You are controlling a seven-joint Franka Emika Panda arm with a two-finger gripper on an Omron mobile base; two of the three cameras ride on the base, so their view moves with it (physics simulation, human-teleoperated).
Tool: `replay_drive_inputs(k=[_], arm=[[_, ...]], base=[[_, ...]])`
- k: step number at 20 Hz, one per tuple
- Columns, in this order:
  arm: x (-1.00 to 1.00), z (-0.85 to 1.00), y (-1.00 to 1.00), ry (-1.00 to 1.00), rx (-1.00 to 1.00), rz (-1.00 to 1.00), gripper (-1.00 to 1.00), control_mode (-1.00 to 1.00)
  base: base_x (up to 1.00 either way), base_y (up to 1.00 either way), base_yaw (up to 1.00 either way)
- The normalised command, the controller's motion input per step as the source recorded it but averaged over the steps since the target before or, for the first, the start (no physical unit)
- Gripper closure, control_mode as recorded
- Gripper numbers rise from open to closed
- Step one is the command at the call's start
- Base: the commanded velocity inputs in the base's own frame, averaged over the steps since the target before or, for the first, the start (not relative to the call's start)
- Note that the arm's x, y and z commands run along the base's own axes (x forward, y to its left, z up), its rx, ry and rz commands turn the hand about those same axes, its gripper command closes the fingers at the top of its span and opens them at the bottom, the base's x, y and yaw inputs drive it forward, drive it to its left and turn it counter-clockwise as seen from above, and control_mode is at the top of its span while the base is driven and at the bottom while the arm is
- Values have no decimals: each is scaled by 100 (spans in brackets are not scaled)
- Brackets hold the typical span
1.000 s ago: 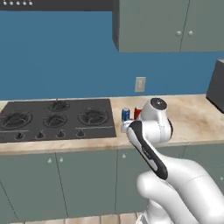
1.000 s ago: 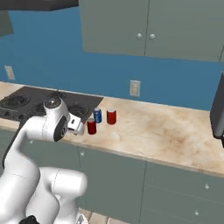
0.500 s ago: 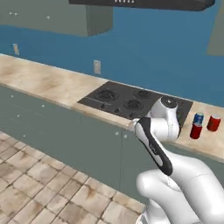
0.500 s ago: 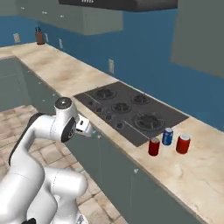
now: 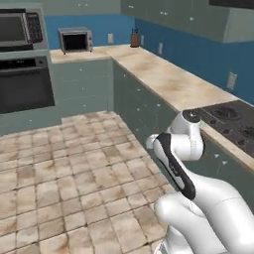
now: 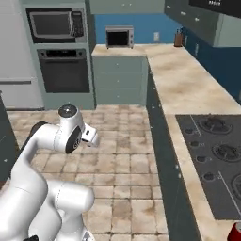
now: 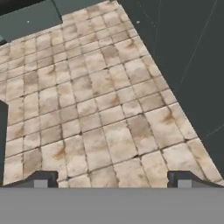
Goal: Four empty soda cans are scattered around the kitchen. Gather all the cans and cluster them next to the stove for recycling.
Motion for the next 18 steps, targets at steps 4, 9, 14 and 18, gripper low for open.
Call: replay_drive_inputs(k=[4, 9, 14, 18], arm=[[0, 0, 0, 0, 0, 0, -100, 100], [0, 0, 0, 0, 0, 0, -100, 100], [0, 0, 0, 0, 0, 0, -100, 100], [0, 0, 0, 0, 0, 0, -100, 100]], base=[[-2, 0, 100], [-1, 0, 100], [4, -1, 96], [39, -18, 45]])
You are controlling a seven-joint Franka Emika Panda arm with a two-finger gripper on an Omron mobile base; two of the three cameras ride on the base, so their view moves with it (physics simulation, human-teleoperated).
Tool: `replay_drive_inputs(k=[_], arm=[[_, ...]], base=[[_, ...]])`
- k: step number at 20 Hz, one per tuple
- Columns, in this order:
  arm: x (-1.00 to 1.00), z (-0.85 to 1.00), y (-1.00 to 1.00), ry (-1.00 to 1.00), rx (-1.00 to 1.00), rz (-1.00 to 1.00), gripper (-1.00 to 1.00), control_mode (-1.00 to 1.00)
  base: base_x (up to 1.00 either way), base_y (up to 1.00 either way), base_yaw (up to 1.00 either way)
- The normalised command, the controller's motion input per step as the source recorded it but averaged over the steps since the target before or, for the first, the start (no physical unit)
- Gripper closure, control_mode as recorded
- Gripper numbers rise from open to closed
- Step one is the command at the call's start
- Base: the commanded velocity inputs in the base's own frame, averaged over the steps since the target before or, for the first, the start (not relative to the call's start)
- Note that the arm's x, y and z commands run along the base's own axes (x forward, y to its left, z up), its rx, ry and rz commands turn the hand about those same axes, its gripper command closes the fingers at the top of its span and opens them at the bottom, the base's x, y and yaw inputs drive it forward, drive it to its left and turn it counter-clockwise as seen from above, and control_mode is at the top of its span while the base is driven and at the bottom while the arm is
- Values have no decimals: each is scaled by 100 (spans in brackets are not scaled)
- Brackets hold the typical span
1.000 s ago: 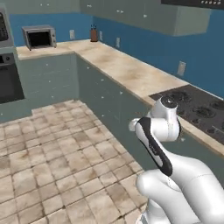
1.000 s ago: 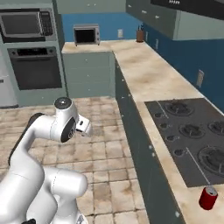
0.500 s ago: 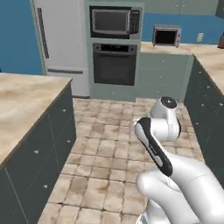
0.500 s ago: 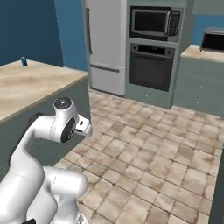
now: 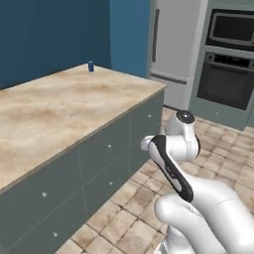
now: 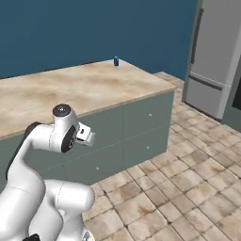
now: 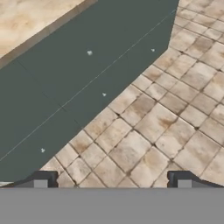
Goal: Four empty soda cans are scattered around the kitchen. Gather all the cans and cluster them next to the stove for recycling.
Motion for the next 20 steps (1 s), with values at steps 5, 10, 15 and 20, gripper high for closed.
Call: replay_drive_inputs(k=[5, 10, 15, 20], arm=[[0, 0, 0, 0, 0, 0, -100, 100], [0, 0, 0, 0, 0, 0, -100, 100], [0, 0, 0, 0, 0, 0, -100, 100], [0, 0, 0, 0, 0, 0, -100, 100]], base=[[62, -33, 1], [55, -43, 0], [58, -41, 0], [62, -37, 1]])
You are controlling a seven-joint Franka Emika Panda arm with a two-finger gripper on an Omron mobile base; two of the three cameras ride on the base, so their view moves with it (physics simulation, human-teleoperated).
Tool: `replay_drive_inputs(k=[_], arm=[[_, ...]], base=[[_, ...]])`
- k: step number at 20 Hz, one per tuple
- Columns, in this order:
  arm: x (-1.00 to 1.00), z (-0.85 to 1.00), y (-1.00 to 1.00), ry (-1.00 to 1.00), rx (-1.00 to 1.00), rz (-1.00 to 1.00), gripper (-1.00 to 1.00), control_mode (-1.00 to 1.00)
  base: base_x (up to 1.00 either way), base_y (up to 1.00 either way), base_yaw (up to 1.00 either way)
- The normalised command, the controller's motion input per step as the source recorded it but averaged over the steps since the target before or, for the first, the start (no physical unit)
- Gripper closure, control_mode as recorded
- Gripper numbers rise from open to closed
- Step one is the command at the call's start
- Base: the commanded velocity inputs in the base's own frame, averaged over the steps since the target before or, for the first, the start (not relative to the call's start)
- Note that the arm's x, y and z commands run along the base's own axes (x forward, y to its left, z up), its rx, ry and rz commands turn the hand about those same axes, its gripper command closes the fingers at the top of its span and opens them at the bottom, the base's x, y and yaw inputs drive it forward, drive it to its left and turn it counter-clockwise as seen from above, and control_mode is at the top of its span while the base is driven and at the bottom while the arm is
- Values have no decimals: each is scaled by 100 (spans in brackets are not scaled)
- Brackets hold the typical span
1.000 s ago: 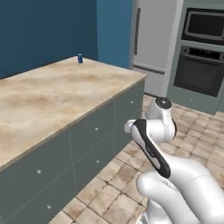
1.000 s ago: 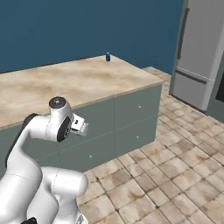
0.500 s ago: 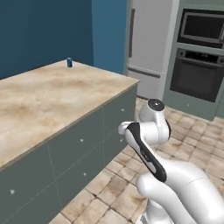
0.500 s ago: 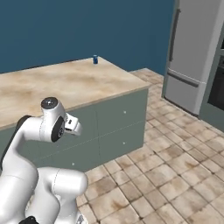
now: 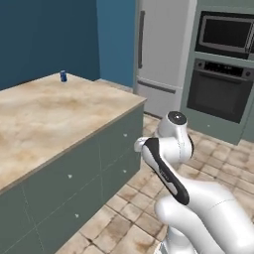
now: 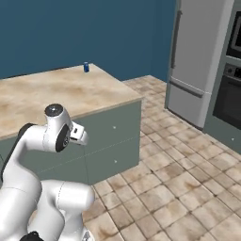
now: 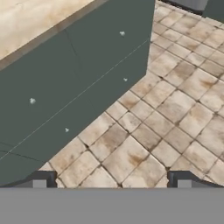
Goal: Four empty soda cans are scattered around the kitchen. Gather all the cans and cluster them next to the stove for recycling.
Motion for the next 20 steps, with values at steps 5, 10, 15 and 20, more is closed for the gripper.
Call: replay_drive_inputs(k=[5, 10, 15, 20], arm=[[0, 0, 0, 0, 0, 0, -100, 100], [0, 0, 0, 0, 0, 0, -100, 100], [0, 0, 0, 0, 0, 0, -100, 100], [0, 0, 0, 0, 0, 0, -100, 100]], base=[[62, -36, 1], [61, -36, 2], [59, -36, 2], [56, -36, 2]])
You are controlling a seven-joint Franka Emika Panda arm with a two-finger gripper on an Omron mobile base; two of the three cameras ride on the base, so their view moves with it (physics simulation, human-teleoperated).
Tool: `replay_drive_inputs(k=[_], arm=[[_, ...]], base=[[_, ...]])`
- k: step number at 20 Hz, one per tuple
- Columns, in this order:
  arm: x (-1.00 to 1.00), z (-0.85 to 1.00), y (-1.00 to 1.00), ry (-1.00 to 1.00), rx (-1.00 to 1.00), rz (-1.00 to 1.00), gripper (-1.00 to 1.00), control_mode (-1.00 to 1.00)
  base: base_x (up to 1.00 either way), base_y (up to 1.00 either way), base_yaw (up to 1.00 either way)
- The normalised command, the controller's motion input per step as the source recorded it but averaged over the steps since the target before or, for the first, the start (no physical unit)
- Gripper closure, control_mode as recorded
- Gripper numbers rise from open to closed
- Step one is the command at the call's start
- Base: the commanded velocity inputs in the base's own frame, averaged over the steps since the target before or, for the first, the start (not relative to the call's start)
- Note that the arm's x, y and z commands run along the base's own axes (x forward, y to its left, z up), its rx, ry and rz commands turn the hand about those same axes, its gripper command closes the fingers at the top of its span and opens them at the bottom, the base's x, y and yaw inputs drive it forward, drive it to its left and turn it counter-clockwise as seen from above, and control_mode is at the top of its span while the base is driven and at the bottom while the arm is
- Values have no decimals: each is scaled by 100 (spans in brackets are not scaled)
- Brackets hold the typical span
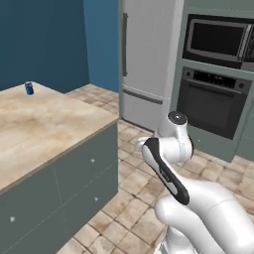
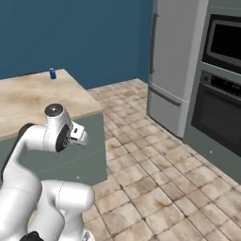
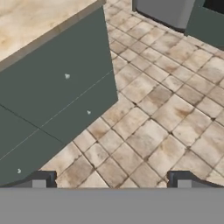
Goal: Four empty soda cans are scattered around the kitchen. Gather all the cans and cluster them next to the stove for recycling.
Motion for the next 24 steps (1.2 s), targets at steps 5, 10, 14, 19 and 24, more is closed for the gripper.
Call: replay_drive_inputs(k=[5, 10, 14, 19, 24], arm=[[0, 0, 0, 0, 0, 0, -100, 100], [0, 0, 0, 0, 0, 0, -100, 100], [0, 0, 0, 0, 0, 0, -100, 100], [0, 0, 0, 0, 0, 0, -100, 100], [0, 0, 0, 0, 0, 0, -100, 100]], base=[[52, -36, 4], [51, -34, 9], [53, -31, 12], [56, -28, 15], [56, -27, 16]])
